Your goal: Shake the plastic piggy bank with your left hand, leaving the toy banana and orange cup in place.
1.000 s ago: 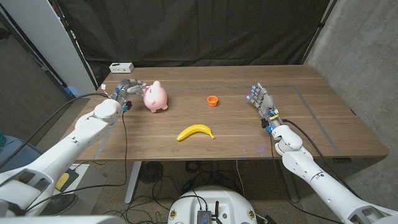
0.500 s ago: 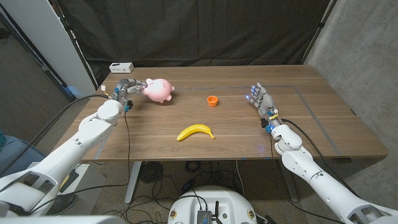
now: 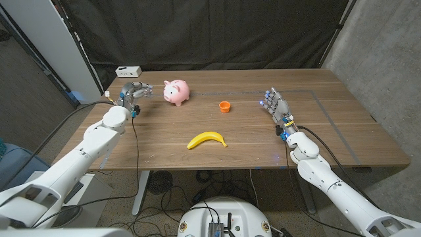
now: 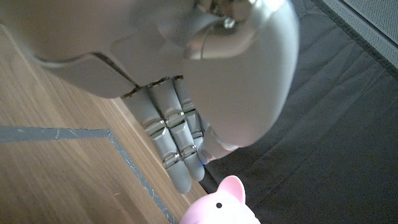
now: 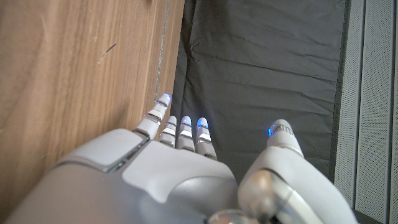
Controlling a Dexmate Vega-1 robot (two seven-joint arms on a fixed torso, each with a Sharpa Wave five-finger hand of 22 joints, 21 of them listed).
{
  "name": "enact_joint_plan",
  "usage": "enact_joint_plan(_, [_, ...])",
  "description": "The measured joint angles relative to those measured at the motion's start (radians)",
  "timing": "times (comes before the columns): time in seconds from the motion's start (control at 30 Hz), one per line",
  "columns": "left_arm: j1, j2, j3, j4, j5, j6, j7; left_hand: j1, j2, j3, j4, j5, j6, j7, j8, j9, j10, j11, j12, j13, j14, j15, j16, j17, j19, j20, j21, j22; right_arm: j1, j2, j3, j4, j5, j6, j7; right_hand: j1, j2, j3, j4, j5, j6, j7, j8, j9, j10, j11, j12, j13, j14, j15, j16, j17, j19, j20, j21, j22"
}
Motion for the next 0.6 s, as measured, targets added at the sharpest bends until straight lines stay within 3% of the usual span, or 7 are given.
enact_joint_plan(0.07, [0.006,0.007,-0.001,-0.012,0.001,-0.002,-0.001,-0.078,0.015,0.029,-0.020,0.012,-0.063,-0.022,-0.044,-0.012,-0.064,-0.003,-0.064,-0.036,-0.111,0.045,-0.065,-0.029,-0.104,0.049,-0.013,-0.008,0.000,0.001,0.000,0.000,0.000,0.001,0.000,0.000,0.000,0.000,0.000,0.000,0.000,0.000,0.000,0.000,0.000,0.000,0.000,0.000,0.000,0.000,0.000,0.000,0.000,0.000,0.000,0.000])
enact_joint_plan(0.17, [0.015,0.027,0.000,-0.035,0.019,-0.003,-0.003,-0.253,-0.015,-0.036,0.005,-0.002,-0.195,-0.057,-0.141,-0.042,-0.214,0.007,-0.193,-0.092,-0.344,0.122,-0.149,-0.053,-0.340,0.175,-0.088,-0.015,-0.001,0.001,0.000,0.000,-0.001,0.003,0.000,0.000,0.000,0.000,0.000,0.000,0.000,0.000,0.000,0.000,0.000,0.000,0.000,0.000,0.000,0.000,0.000,0.000,0.000,0.000,0.000,0.000])
enact_joint_plan(0.23, [0.018,0.041,0.004,-0.052,0.038,-0.002,-0.002,-0.358,-0.046,-0.087,0.021,-0.016,-0.286,-0.079,-0.205,-0.063,-0.311,0.016,-0.263,-0.119,-0.479,0.151,-0.179,-0.068,-0.475,0.224,-0.147,-0.018,-0.003,0.001,0.000,-0.001,-0.001,0.004,0.000,0.000,0.000,0.000,0.000,0.000,0.000,0.000,0.000,0.000,0.000,0.000,0.000,0.000,0.000,0.000,0.000,0.000,0.000,0.000,0.000,0.000])
enact_joint_plan(0.3, [0.020,0.054,0.011,-0.065,0.061,0.002,0.000,-0.441,-0.076,-0.133,0.031,-0.033,-0.372,-0.095,-0.258,-0.082,-0.398,0.022,-0.316,-0.141,-0.590,0.169,-0.192,-0.087,-0.578,0.241,-0.202,-0.019,-0.004,0.002,0.000,-0.002,-0.001,0.005,-0.001,0.000,0.000,0.000,0.000,0.000,0.000,0.000,0.000,0.000,0.000,0.000,0.000,0.000,0.000,0.000,0.000,0.000,0.000,0.000,0.000,0.000])
enact_joint_plan(0.37, [0.021,0.073,0.023,-0.084,0.097,0.013,0.006,-0.496,-0.097,-0.166,0.034,-0.048,-0.438,-0.105,-0.292,-0.097,-0.458,0.027,-0.346,-0.156,-0.667,0.180,-0.194,-0.105,-0.643,0.246,-0.244,-0.019,-0.006,0.002,0.000,-0.002,-0.001,0.006,-0.002,0.000,0.000,0.000,0.000,0.000,0.000,0.000,0.000,0.000,0.000,0.000,0.000,0.000,0.000,0.000,0.000,0.000,0.000,0.000,0.000,0.000])
enact_joint_plan(0.6, [0.007,0.122,0.073,-0.142,0.237,0.051,0.022,-0.588,-0.145,-0.221,0.035,-0.081,-0.568,-0.135,-0.319,-0.123,-0.578,0.028,-0.371,-0.187,-0.792,0.193,-0.194,-0.140,-0.737,0.246,-0.323,-0.019,-0.014,0.003,0.001,-0.005,-0.001,0.013,-0.006,0.000,0.000,-0.001,-0.001,0.000,0.000,0.000,0.000,0.000,0.000,0.000,0.000,0.000,0.000,0.000,0.000,0.000,0.000,0.000,0.000,0.000])
